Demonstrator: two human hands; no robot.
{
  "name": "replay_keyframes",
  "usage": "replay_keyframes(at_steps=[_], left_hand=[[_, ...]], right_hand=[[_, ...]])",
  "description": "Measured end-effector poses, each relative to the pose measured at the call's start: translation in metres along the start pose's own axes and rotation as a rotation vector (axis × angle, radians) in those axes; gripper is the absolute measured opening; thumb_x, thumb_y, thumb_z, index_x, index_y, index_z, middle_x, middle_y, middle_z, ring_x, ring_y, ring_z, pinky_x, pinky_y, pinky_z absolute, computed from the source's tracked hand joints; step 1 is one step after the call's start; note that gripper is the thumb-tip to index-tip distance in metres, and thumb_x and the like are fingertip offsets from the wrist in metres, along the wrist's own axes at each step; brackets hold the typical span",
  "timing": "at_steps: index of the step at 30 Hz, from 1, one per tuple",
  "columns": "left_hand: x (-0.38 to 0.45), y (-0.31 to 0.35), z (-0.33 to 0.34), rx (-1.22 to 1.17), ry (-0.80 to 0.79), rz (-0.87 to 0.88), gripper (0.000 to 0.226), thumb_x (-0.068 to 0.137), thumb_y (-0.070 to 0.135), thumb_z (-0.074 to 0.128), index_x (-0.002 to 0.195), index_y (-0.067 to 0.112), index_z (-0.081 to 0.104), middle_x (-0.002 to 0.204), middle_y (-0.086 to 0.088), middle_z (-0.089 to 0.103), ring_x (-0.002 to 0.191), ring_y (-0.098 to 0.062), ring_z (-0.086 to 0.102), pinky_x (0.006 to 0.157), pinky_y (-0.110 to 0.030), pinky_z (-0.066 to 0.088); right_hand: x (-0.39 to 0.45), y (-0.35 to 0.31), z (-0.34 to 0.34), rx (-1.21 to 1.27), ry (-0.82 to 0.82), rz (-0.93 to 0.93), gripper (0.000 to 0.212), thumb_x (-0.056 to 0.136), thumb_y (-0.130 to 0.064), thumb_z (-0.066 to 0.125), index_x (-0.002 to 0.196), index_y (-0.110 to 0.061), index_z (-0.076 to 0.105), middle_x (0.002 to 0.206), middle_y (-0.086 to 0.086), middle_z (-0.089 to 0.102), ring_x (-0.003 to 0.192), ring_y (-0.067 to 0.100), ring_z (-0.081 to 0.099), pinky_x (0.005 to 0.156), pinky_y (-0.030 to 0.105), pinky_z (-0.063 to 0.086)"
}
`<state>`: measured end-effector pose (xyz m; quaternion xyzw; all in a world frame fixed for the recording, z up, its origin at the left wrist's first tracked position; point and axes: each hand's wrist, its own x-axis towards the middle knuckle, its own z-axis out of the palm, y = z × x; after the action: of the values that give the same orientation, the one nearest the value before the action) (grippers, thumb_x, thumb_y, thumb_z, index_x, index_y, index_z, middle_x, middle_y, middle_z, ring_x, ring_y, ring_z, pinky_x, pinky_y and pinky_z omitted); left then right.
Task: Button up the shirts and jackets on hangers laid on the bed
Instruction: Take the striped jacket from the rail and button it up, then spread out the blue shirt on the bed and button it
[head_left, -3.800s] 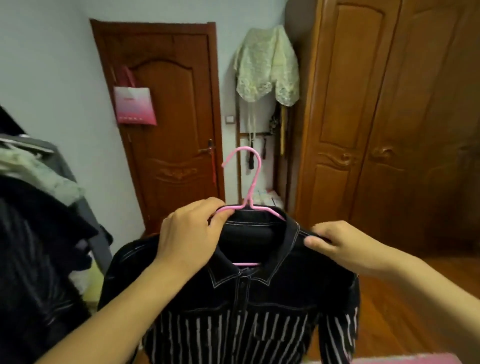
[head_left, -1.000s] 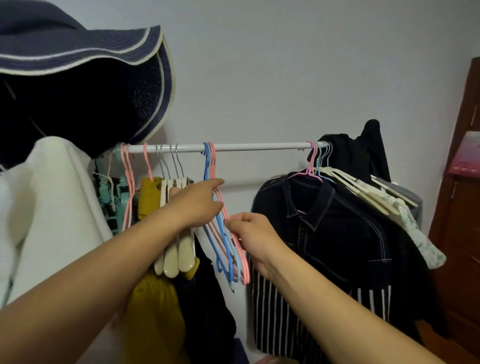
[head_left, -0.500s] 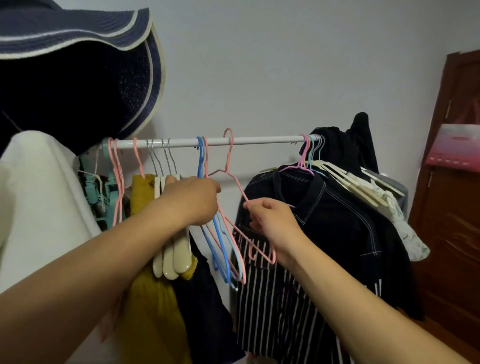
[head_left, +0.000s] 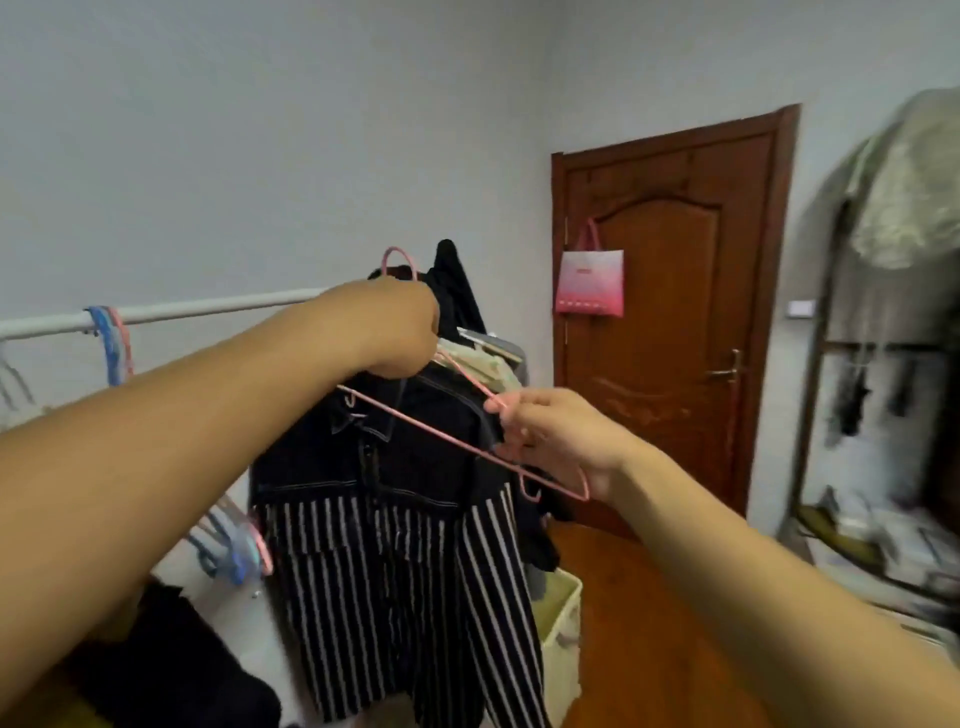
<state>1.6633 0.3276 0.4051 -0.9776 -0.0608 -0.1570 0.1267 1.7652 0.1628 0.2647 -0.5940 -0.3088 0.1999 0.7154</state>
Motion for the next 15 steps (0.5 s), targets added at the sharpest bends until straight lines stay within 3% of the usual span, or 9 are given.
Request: replay_keyframes(at_steps=[2,5,7,9,11,13,15], left_hand=[[0.004,0.062,0.001,-0.017,-0.035,0.136,0.028,0.096,0.023,0.052,0.115,0.02,0.072,0.118,-0.011,0.069,0.105,-0.032,0.064,0.091,-0.038,0.054],[-0.007,0.18,0.015,-0.152,-0.091,0.383,0.023,0.098,0.028,0.055,0.11,0.024,0.074,0.114,-0.003,0.071,0.101,-0.027,0.065,0.092,-0.041,0.054],[-0.037,0.274,0.033,-0.425,-0.022,0.585,0.019,0.099,0.031,0.057,0.107,0.031,0.074,0.105,0.006,0.073,0.092,-0.018,0.066,0.086,-0.035,0.053],[-0.099,0.373,0.057,-0.898,-0.037,0.738,0.015,0.099,0.026,0.059,0.099,0.031,0.074,0.087,0.012,0.073,0.079,-0.006,0.065,0.075,-0.026,0.051],[-0.18,0.465,0.092,-1.166,-0.254,0.815,0.018,0.099,0.019,0.06,0.092,0.026,0.074,0.077,0.007,0.072,0.07,-0.001,0.064,0.067,-0.017,0.048],[-0.267,0.546,0.136,-1.176,-0.532,0.918,0.021,0.098,0.01,0.06,0.091,0.023,0.074,0.078,0.004,0.073,0.066,0.0,0.062,0.064,-0.014,0.046],[-0.351,0.607,0.177,-1.086,-0.84,0.985,0.026,0.097,0.001,0.059,0.089,0.021,0.073,0.081,-0.001,0.073,0.062,0.0,0.062,0.068,-0.022,0.05]], right_hand=[[-0.079,0.019,-0.049,0.023,0.022,0.06,0.018,0.087,-0.003,0.061,0.101,-0.009,0.071,0.093,0.015,0.057,0.093,0.033,0.053,0.099,0.047,0.049],[-0.232,0.05,-0.117,0.087,0.198,0.139,0.022,0.091,-0.006,0.061,0.112,-0.009,0.065,0.099,0.011,0.059,0.097,0.024,0.058,0.11,0.057,0.041],[-0.353,0.079,-0.144,0.164,0.428,0.193,0.027,0.091,-0.006,0.06,0.116,-0.011,0.066,0.105,0.011,0.06,0.101,0.024,0.061,0.105,0.056,0.046],[-0.481,0.113,-0.152,0.285,0.706,0.225,0.038,0.088,0.004,0.056,0.122,-0.01,0.065,0.116,0.015,0.059,0.111,0.031,0.061,0.098,0.057,0.05],[-0.605,0.152,-0.139,0.386,1.017,0.222,0.044,0.086,0.011,0.058,0.124,-0.009,0.064,0.124,0.016,0.059,0.113,0.033,0.062,0.096,0.058,0.049],[-0.716,0.183,-0.109,0.415,1.372,0.253,0.042,0.087,0.006,0.066,0.123,-0.014,0.068,0.13,0.012,0.061,0.111,0.029,0.066,0.095,0.056,0.053],[-0.808,0.206,-0.066,0.46,1.689,0.272,0.038,0.094,-0.001,0.064,0.128,-0.018,0.066,0.124,0.01,0.066,0.099,0.026,0.069,0.081,0.043,0.06]])
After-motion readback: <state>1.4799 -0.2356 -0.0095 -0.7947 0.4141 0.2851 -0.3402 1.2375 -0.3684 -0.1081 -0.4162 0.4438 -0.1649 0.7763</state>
